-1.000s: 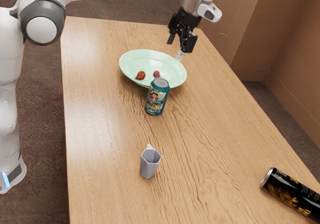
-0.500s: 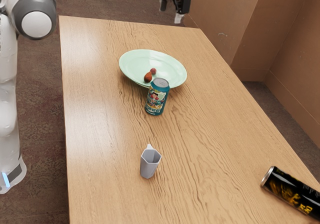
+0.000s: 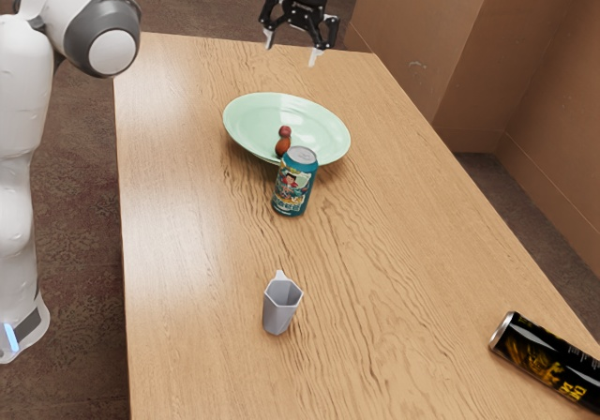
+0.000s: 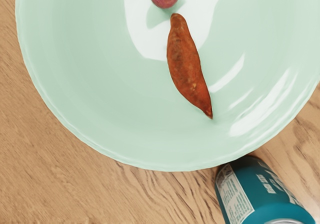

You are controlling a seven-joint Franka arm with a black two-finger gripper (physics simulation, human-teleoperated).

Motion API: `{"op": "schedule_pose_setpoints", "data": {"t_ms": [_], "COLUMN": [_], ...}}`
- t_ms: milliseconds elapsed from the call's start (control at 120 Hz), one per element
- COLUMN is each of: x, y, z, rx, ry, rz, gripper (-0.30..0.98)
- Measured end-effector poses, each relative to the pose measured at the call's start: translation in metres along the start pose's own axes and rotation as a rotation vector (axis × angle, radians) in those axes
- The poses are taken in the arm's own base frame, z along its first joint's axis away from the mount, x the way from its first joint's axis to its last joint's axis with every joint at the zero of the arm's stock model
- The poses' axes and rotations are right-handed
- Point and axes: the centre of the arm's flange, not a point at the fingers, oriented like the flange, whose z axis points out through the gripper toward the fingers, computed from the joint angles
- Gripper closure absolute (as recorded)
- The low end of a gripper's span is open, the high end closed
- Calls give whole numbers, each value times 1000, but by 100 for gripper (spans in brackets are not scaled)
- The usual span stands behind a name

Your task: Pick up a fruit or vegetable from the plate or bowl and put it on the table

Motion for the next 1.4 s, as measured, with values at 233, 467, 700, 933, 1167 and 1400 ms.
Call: {"op": "schedule_pose_setpoints", "data": {"t_ms": [233,467,700,933,1167,1400], "x": [26,52,73,95,78,58], "y": [-11,-1,-9,-8,-25,-12], "z": [13,72,102,130,153,135], "rx": [-13,2,10,37,26,-31], "ry": [-14,-95,-110,-114,-121,142], "rz": [-214,-324,-422,-492,-511,-426], "gripper": [0,0,0,0,0,0]}}
